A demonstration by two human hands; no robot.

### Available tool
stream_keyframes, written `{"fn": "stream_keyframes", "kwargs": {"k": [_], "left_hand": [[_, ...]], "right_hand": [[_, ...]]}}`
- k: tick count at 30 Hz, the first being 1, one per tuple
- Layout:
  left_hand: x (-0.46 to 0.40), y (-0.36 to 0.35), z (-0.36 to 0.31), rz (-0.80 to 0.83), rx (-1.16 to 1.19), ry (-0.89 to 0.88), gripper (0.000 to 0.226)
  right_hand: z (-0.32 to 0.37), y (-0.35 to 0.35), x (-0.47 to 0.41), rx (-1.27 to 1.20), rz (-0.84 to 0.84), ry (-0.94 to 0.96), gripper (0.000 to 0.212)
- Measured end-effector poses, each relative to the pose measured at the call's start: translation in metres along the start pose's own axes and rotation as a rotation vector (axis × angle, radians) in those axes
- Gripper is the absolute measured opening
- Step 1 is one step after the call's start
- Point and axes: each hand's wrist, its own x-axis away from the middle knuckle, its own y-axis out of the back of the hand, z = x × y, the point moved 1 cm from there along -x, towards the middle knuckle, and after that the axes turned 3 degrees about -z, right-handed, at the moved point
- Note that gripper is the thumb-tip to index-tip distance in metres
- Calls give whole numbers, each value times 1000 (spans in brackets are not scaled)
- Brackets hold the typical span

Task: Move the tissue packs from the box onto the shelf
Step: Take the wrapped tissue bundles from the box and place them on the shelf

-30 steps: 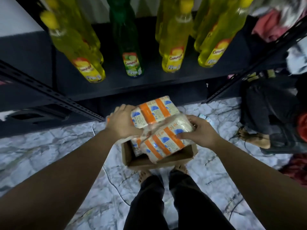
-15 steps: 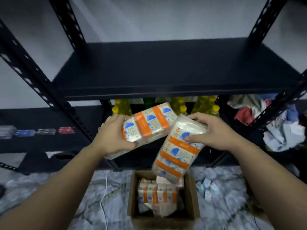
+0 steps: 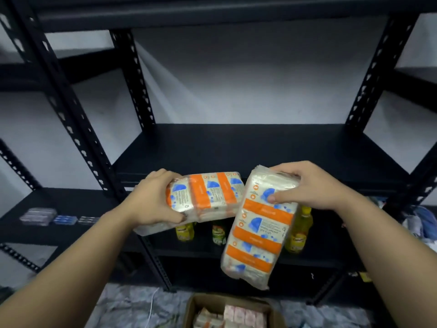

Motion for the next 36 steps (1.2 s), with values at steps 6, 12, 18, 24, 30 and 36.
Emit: {"fn": "stream_keyframes", "kwargs": {"k": [6,12,18,24,30,36], "left_hand": [[-21,22,-1,55,-1,-33,84],[-56,41,10,32,79,-65,83],[-109,37,37,67,121,-114,85],[-154,20,69,148,176,-138,85],[-185,17,80,250,110,-192,100],[-182,43,80,185,316,-163,120]], "right_hand": [[12,32,-10,-25,-13,27,41],[18,53,-28,-92,-164,85,45],[13,56,-54,-215,-325,69,61],[12,42,-75,-350,-509,43,46],[7,22,-101,-488,-628,-25,47],[4,21,-134,-645,-722,-63,30]]}}
